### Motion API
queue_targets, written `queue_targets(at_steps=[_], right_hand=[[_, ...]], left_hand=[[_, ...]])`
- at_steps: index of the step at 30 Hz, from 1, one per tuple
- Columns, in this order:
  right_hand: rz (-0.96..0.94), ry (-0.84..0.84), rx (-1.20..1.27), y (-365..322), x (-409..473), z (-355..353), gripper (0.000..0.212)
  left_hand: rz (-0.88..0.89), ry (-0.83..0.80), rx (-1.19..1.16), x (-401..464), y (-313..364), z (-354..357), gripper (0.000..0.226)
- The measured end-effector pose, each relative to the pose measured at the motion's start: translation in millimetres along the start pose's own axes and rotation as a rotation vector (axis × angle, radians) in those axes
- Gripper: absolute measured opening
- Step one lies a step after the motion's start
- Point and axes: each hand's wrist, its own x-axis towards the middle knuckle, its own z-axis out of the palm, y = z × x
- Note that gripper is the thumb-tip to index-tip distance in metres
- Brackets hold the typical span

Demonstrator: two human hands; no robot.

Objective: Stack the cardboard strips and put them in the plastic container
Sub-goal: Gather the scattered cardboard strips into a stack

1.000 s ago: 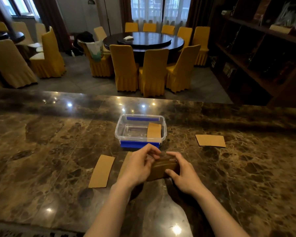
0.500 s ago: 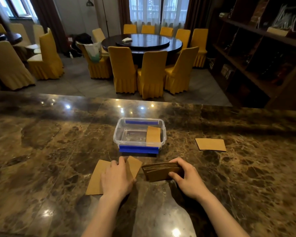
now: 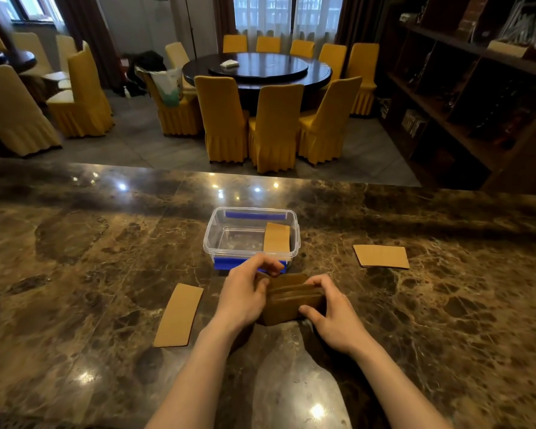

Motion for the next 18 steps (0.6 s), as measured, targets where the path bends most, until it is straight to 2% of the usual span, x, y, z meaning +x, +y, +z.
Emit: queue_targets(at_steps=[4, 5, 8, 11, 13, 18], right_hand=[[0.041, 0.064, 0.030, 1.9, 0.7, 4.4, 0.067], [0.021, 0.073, 0.013, 1.5, 0.9, 4.7, 0.068], [-0.040, 0.078, -0.017, 0.5, 1.2, 5.2, 0.047], [-0.028, 0.082, -0.005, 0.8, 1.8, 5.5, 0.036], [-0.023, 0.078, -0.006, -0.5, 2.7, 7.1, 0.035], [-0.031, 0.054, -0.023, -6.6, 5.1, 13.0, 0.050]], left_hand=[[0.030, -0.062, -0.034, -0.8, -0.3, 8.0, 0.045], [0.030, -0.077, -0.050, -1.3, -1.1, 8.2, 0.044], [-0.027, -0.046, -0.160, -6.2, -10.1, 4.0, 0.048], [-0.113, -0.073, -0.155, -19.0, -27.9, -1.4, 0.067], [-0.146, -0.107, -0.057, -26.1, -36.4, -0.9, 0.072], [-0.106, -0.073, 0.031, -30.7, -34.1, 3.6, 0.056]])
